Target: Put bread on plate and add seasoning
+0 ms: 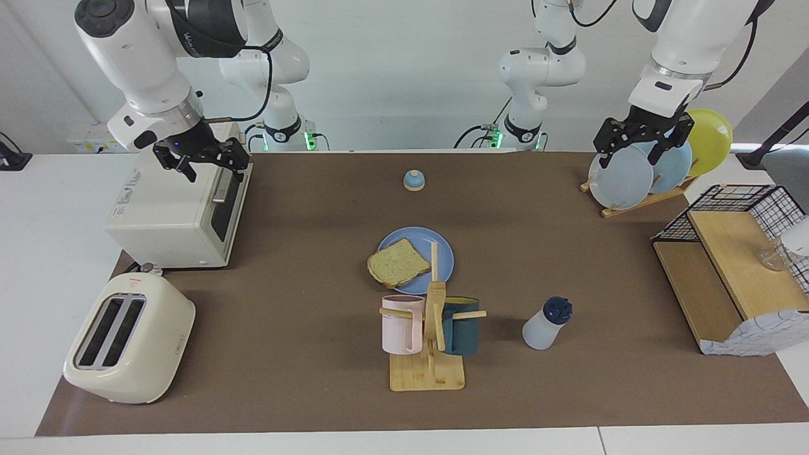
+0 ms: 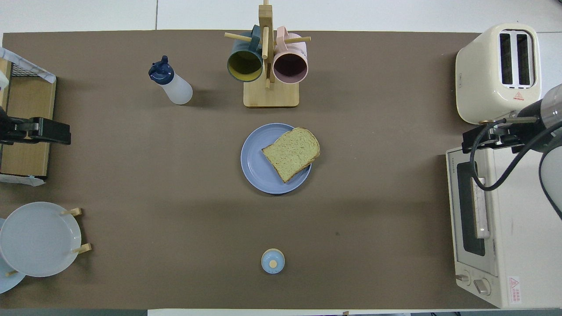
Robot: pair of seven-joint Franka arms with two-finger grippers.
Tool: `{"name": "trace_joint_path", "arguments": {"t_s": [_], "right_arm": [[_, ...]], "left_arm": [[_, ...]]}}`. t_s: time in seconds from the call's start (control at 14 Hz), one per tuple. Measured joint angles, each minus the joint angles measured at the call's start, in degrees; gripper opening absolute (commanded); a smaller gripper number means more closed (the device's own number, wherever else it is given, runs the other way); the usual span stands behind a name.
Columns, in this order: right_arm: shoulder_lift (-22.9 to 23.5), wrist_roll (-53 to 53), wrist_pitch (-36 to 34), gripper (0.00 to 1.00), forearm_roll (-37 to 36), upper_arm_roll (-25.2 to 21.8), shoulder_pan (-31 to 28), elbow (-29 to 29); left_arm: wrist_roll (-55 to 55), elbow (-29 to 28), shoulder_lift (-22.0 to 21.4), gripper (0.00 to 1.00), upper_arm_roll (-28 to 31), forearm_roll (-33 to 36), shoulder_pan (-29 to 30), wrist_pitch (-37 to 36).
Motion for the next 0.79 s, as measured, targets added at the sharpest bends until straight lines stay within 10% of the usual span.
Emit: {"name": "trace_joint_path", "arguments": {"t_s": [0.79], "right_arm": [[0.00, 0.00, 0.00, 1.00, 0.00, 0.00, 0.00, 0.00]], "left_arm": [[-0.44, -0.37, 0.04, 1.00, -1.43, -1.87, -2.19, -0.47]]}}
